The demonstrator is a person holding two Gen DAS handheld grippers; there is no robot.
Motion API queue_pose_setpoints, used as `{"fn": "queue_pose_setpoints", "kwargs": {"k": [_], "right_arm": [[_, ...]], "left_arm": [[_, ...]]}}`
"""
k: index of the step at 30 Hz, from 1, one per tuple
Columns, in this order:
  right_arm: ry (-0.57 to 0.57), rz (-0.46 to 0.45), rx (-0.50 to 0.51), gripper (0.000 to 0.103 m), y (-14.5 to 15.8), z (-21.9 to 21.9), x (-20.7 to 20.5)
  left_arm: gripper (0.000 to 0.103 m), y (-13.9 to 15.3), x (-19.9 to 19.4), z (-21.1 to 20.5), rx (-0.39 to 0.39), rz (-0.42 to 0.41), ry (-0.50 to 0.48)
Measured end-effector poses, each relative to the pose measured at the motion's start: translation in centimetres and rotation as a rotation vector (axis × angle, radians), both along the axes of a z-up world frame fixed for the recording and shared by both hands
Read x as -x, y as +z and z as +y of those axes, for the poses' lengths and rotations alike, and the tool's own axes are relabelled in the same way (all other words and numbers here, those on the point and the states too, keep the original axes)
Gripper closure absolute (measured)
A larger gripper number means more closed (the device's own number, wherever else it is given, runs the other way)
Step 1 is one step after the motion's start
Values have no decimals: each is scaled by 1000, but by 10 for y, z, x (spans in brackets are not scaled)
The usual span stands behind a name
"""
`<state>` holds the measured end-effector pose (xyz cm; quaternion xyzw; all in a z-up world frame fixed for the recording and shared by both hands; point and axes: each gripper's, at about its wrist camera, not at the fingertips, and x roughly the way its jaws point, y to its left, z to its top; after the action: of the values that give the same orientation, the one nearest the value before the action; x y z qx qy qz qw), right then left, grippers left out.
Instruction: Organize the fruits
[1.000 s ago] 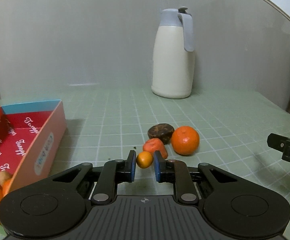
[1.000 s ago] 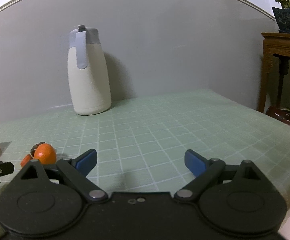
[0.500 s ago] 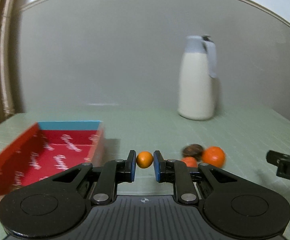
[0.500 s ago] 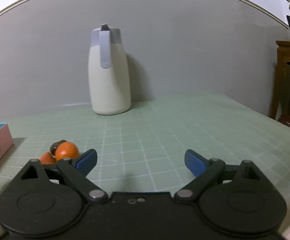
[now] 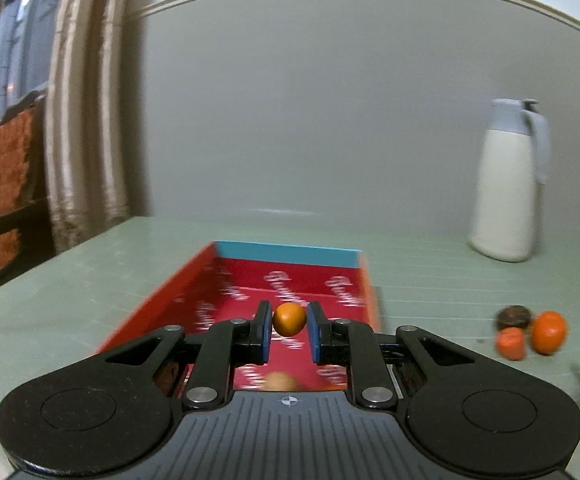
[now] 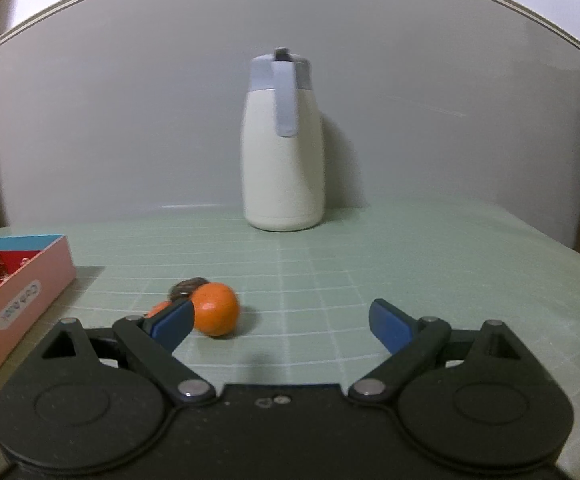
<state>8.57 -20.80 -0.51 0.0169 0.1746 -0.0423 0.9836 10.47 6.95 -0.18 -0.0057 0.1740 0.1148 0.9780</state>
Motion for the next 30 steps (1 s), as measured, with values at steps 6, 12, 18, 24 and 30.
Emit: {"fn": "queue_pose_setpoints", "kwargs": {"k": [6,12,18,24,30], "right_arm": [[65,-16,9,9,2,24,-1],[157,-26,-11,9,5,41,-1],[214,-30,10,9,7,57,2],[219,-23,-5,9,8,57,2],[220,-21,-1,9,7,58,2]], "left_arm": [[84,-4,-2,27,1,21,116],[84,-10,-6,40,4,57,166],[84,-14,-10,43,16,81,180],[84,-17,-11,47,38,100,201],[84,-18,-9,50,61,106,205]]}}
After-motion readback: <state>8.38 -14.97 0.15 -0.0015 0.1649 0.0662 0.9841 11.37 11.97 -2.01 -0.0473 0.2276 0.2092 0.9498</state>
